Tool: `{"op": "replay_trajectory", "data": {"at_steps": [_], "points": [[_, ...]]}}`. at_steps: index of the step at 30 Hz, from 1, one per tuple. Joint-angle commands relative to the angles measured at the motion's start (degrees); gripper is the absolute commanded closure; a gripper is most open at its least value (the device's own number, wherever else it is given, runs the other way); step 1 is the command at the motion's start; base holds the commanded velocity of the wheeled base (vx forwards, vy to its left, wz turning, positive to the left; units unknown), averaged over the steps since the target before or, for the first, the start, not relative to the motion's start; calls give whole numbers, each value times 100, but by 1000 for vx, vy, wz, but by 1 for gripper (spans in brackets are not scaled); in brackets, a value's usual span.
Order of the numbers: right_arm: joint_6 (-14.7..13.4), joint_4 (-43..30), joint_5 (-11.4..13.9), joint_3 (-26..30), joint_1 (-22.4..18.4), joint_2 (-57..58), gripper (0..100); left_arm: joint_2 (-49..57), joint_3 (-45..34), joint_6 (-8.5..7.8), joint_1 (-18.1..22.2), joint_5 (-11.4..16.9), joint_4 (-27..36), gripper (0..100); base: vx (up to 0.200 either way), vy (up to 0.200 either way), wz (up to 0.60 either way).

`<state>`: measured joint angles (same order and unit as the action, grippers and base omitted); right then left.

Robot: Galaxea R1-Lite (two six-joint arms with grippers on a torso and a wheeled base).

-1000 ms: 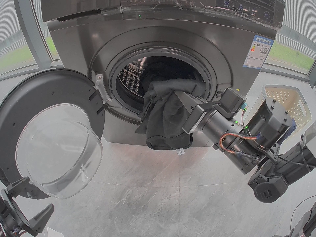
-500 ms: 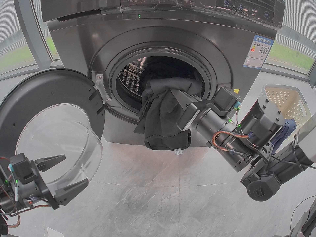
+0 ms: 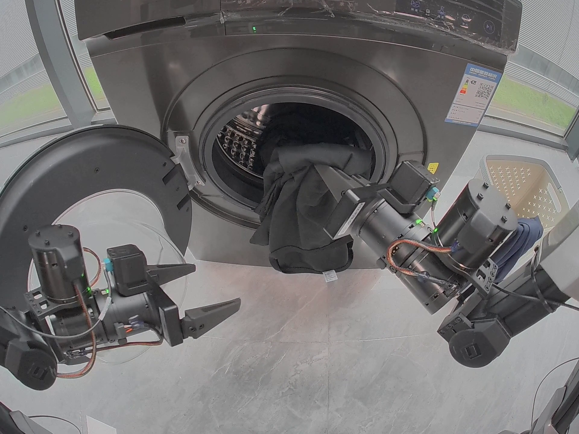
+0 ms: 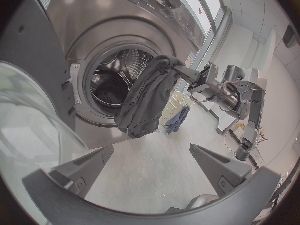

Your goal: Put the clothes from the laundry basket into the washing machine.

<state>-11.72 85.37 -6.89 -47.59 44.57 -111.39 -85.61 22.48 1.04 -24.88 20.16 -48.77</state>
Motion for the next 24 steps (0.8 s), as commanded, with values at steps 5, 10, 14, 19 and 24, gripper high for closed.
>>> {"op": "replay_trajectory", "data": {"at_steps": [5, 10, 14, 19, 24], "points": [[11, 103, -6, 4, 17, -6, 100, -896, 371, 55, -157, 84, 0, 0, 0, 0, 0], [11, 94, -14, -4, 26, -6, 100, -1361, 617, 72, -245, 84, -9, 0, 0, 0, 0], [11, 103, -14, 22, 69, -6, 100, -1687, 925, 274, -254, 84, -18, 0, 0, 0, 0], [11, 103, -14, 31, 87, 3, 100, -1898, 1074, 318, -368, 58, -71, 0, 0, 0, 0], [3, 111, -14, 57, 105, -6, 100, -2319, 1136, 327, -377, 14, -554, 0, 0, 0, 0]]}}
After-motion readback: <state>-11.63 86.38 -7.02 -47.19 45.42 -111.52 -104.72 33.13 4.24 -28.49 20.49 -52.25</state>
